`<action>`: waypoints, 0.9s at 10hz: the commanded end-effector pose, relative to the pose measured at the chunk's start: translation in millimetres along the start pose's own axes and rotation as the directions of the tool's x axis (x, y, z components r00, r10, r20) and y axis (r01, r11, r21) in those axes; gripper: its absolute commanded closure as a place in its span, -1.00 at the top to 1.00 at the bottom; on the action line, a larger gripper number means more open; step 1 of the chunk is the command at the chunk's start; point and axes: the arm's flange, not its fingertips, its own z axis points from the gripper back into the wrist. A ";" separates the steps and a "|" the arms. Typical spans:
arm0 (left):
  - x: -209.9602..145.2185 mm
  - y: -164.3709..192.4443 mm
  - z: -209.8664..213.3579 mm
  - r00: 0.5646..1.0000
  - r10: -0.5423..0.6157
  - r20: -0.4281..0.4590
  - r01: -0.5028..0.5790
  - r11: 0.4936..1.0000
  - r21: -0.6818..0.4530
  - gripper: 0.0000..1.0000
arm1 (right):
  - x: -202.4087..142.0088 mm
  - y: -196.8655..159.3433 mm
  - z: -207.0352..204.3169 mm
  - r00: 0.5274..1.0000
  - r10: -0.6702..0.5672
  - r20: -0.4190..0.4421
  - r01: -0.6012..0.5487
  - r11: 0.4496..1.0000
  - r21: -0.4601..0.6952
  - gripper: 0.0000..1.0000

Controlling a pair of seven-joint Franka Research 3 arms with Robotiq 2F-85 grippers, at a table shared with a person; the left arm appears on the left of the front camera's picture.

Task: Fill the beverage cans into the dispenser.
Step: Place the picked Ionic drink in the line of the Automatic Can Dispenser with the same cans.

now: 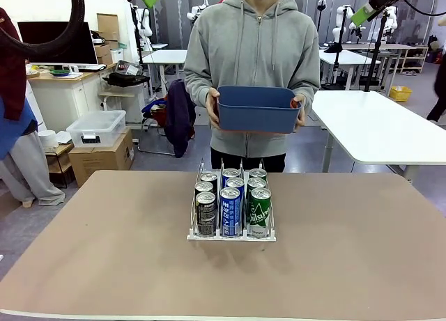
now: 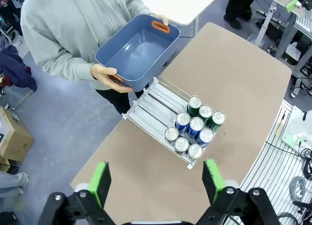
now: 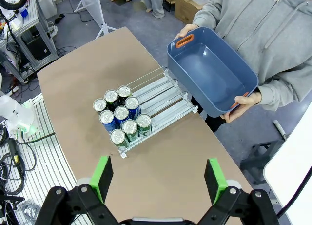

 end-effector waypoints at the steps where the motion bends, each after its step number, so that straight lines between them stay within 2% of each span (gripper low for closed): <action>1: -2.2 1.7 0.9 1.000 0.003 -0.005 -0.003 1.000 -0.003 1.00 | -2.0 1.9 0.1 1.000 0.006 -0.004 -0.006 1.000 0.004 1.00; 9: -2.2 1.7 0.9 1.000 0.003 -0.005 -0.003 1.000 -0.003 1.00 | -2.0 1.9 0.1 1.000 0.006 -0.004 -0.006 1.000 0.004 1.00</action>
